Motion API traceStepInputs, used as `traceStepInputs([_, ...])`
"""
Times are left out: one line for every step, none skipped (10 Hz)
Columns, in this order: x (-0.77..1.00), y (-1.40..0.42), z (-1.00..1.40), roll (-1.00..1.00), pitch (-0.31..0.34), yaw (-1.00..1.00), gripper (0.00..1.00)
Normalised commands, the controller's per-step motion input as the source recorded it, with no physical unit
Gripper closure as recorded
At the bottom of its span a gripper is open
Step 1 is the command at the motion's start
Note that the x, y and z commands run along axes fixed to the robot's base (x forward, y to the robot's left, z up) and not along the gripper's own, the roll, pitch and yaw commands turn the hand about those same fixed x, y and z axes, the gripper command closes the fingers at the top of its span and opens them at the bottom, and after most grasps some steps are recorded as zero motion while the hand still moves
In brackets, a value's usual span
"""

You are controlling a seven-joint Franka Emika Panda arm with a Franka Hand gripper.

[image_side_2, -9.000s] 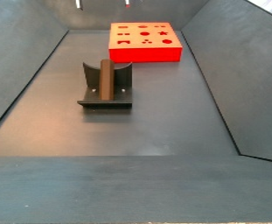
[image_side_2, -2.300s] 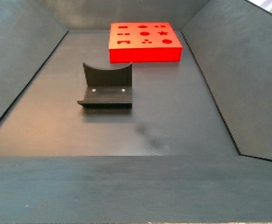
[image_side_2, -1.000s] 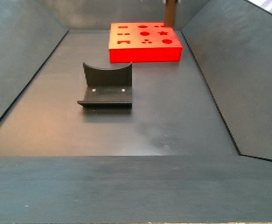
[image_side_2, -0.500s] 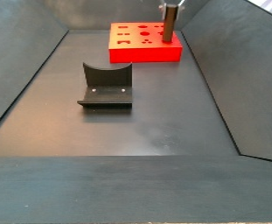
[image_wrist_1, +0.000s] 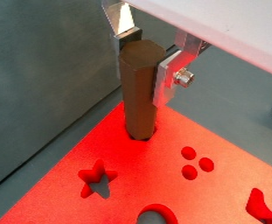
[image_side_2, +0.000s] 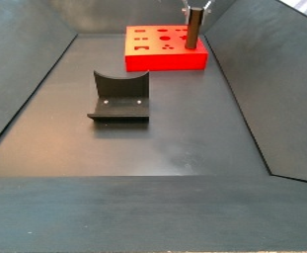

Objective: Pick up the hexagon object. Move up. Place the hexagon object on the fixture. Regrasp the hexagon object. Move to above the board. Insert the hexagon object.
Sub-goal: Insert the hexagon object.

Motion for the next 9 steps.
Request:
traceStepInputs([0.22,-0.07,-0.63,0.0,-0.024,-0.25,1.0])
traceStepInputs([0.3,-0.04,-0.63,-0.01,-0.051,-0.25,1.0])
traceStepInputs([0.35,0.0,-0.67,-0.07,-0.101,0.0,1.0])
traceStepInputs([0.18,-0.03,-0.77,-0.08,-0.137,0.14,1.0])
traceStepInputs([0.29,-0.04,-0.69,-0.03,-0.093,-0.32,1.0])
traceStepInputs([0.21,-0.07,-0.66,0.0,-0.011,-0.52,1.0])
traceStepInputs([0.09,0.0,-0.71,-0.05,-0.019,-0.29,1.0])
traceStepInputs([0.01,0.01,-0.83,-0.09,-0.009,0.21,1.0])
traceStepInputs([0.04,0.0,-0.8,-0.08,-0.03,0.49,1.0])
